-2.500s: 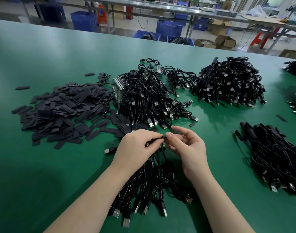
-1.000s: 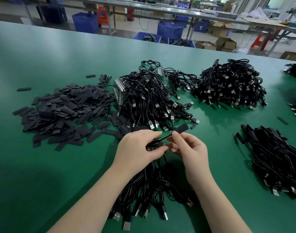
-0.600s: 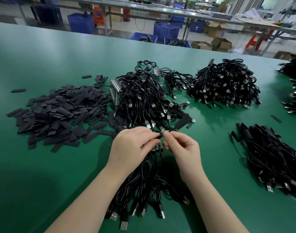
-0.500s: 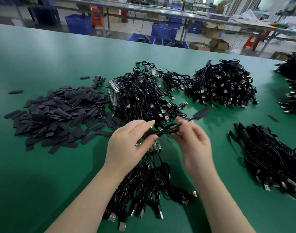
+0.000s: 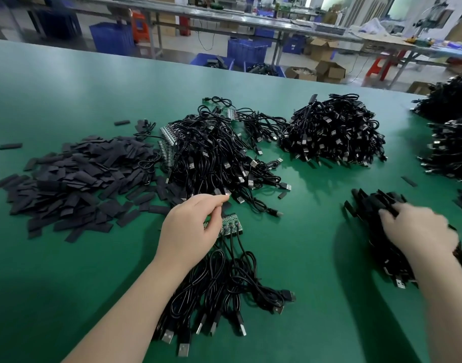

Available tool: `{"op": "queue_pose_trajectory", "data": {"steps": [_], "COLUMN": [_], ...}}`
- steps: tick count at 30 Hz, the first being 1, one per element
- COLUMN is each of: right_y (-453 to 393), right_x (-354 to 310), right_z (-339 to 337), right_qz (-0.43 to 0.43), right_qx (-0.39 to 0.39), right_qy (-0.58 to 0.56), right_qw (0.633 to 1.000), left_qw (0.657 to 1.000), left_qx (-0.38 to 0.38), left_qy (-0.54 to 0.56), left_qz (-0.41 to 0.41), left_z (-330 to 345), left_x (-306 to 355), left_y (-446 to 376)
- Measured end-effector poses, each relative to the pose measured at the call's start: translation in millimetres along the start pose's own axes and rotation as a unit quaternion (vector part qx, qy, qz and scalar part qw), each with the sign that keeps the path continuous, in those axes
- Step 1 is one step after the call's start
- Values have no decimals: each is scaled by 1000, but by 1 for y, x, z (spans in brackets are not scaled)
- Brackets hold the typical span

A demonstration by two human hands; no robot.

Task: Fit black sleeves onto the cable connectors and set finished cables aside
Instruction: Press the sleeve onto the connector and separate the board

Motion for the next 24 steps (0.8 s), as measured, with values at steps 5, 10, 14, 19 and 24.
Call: {"op": "queue_pose_trajectory", "data": {"steps": [5,10,14,19,24], "right_y": [20,96,145,155,153], "right_x": [-28,-143,-203,-209,-196], "right_z": [-11,-22,32,68,59], "right_qz": [-51,-283,-319,-306,-267], "right_qx": [112,53,-103,-109,-116], "right_qy": [-56,-230,-275,-271,-456], "right_qw": [991,930,901,906,841], "left_qw": [991,977,978,984,990], "left_qx": [-100,-157,-157,-132,-82], "left_qy": [-78,-124,-102,-40,-6], "left_qz": [-43,-71,-91,-111,-112], "left_z": [26,42,41,34,19], "left_x": [-20,-33,-37,-34,-26], "left_y": [3,8,7,7,4]}}
Point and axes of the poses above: each hand's wrist, its own y-axis away from the middle knuckle, its own z-axis out of the palm, x = y × z, the point moved 10 cm from there along -y, towards the middle knuckle, and after that the axes turned 4 degrees about -y, right-handed, at the moved point
